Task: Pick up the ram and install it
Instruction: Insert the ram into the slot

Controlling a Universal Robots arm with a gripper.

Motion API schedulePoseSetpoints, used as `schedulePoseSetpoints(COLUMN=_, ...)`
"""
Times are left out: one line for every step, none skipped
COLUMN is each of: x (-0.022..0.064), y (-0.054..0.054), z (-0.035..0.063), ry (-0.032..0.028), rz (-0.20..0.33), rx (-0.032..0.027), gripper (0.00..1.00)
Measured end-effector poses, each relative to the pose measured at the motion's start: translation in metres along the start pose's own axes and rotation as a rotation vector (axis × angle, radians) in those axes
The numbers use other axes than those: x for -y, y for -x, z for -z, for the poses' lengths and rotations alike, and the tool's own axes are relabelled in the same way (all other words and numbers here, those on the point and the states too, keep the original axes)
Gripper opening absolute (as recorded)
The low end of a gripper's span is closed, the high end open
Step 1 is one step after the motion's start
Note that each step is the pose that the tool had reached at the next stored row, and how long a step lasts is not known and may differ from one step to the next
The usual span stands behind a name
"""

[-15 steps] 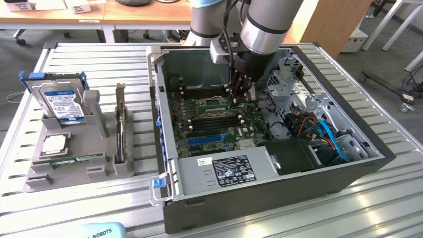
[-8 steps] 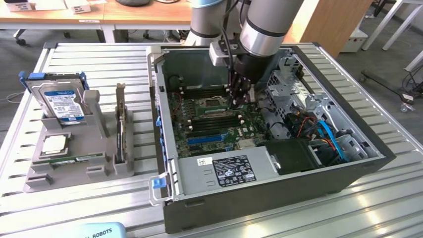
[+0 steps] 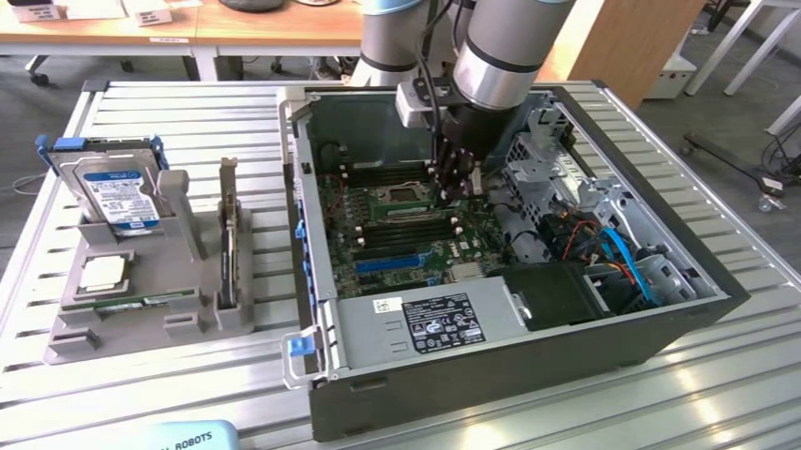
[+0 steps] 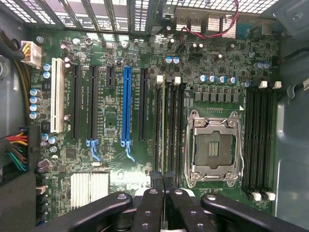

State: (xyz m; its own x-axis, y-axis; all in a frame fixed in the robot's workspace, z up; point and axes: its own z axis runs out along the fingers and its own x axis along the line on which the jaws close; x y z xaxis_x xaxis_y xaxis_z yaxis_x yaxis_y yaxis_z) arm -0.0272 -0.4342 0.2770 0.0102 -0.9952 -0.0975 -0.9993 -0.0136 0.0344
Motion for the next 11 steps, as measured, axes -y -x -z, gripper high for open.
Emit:
schedulePoseSetpoints(x=0.0000, y=0.0000, z=0.0000, ry=0.0000, rz=0.000, rx=0.0001, gripper=0.12)
schedulePoseSetpoints(x=0.0000, y=0.0002, z=-0.0002, ry=-0.0001, rz=0.000, rx=0.0004, gripper=0.12)
schedulePoseSetpoints(x=0.0000, y=0.0008, z=-0.0004, ry=-0.0001, rz=0.000, rx=0.0004, gripper=0.12)
schedulePoseSetpoints(x=0.0000, y=0.0016, z=-0.0006, ry=-0.0001, rz=0.000, rx=0.0002, gripper=0.12)
schedulePoseSetpoints(x=0.0000, y=0.0026, z=-0.0009, ry=0.0000, rz=0.000, rx=0.0002, gripper=0.12)
schedulePoseSetpoints(x=0.0001, y=0.0036, z=-0.0012, ry=0.0000, rz=0.000, rx=0.0002, gripper=0.12)
schedulePoseSetpoints(x=0.0001, y=0.0045, z=-0.0015, ry=0.0000, rz=0.000, rx=0.0002, gripper=0.12)
schedulePoseSetpoints(x=0.0001, y=0.0054, z=-0.0017, ry=0.0000, rz=0.000, rx=0.0001, gripper=0.12)
schedulePoseSetpoints(x=0.0001, y=0.0063, z=-0.0020, ry=0.0000, rz=0.000, rx=0.0002, gripper=0.12)
schedulePoseSetpoints(x=0.0002, y=0.0071, z=-0.0023, ry=0.0000, rz=0.000, rx=0.0003, gripper=0.12)
schedulePoseSetpoints(x=0.0002, y=0.0071, z=-0.0023, ry=0.0000, rz=0.000, rx=0.0002, gripper=0.12)
